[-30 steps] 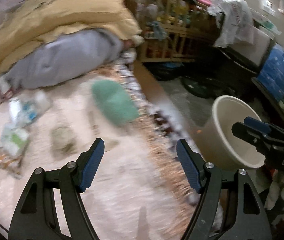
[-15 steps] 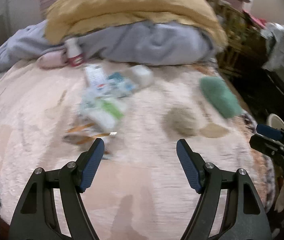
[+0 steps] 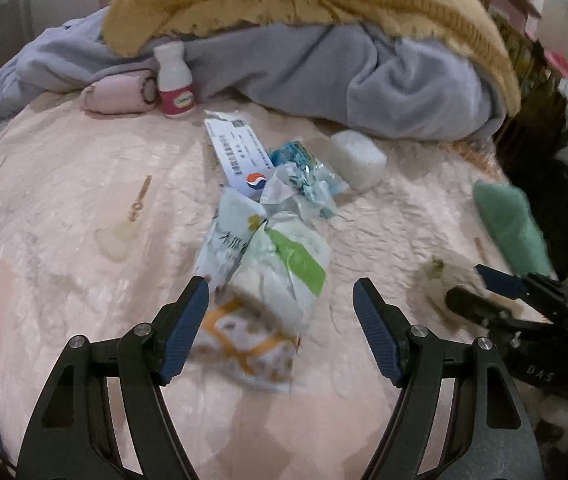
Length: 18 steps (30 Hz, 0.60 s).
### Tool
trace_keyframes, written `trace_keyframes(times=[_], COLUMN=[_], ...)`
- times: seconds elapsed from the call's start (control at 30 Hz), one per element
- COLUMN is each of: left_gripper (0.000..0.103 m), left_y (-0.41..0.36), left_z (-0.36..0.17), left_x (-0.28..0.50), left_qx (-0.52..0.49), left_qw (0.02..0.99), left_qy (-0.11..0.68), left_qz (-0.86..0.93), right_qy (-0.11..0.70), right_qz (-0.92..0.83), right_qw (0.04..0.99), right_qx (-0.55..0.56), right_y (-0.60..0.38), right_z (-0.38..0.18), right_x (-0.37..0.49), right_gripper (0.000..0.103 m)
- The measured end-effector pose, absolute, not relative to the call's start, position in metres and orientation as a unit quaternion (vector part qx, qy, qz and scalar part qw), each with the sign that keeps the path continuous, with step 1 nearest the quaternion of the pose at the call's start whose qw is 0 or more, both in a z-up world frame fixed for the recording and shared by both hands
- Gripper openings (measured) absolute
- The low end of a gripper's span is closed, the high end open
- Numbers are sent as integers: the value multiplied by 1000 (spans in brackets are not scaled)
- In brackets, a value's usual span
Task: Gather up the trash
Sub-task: 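Grasp the green-striped snack bag with the left gripper while the right grasps the beige cloth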
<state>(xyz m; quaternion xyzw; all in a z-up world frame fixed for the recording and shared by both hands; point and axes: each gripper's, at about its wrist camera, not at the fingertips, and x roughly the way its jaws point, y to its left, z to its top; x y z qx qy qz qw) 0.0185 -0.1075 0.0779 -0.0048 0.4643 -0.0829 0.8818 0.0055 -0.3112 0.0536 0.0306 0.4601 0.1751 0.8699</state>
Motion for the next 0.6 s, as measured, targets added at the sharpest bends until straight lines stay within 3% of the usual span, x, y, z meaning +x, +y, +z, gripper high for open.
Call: trace_keyframes(times=[0.07, 0.1, 0.13, 0.2, 0.3, 0.6], left_gripper=[73, 66, 44, 21, 12, 11], left_y=[-114, -116, -117, -116, -107, -117], left_z=[68, 65, 61, 56, 61, 81], left_x=[28, 31, 33, 36, 28, -2], left_qx=[5, 5, 4, -9, -44, -49], left_qw=[876, 873, 871, 864, 862, 867], left_qy=[474, 479, 482, 494, 490, 474], left_qz=[-85, -91, -92, -100, -119, -142], right_qy=[465, 465, 464, 458, 443, 417], right_qz=[176, 177, 180, 184, 188, 191], right_qw=[867, 866, 866, 868, 875, 886], right_qx=[38, 41, 46, 49, 47, 60], right_y=[-313, -314, -316, -318, -323, -341], right_z=[48, 46, 45, 47, 60, 91], right_x=[10, 12, 11, 9, -3, -43], right_gripper=[42, 36, 33, 32, 32, 32])
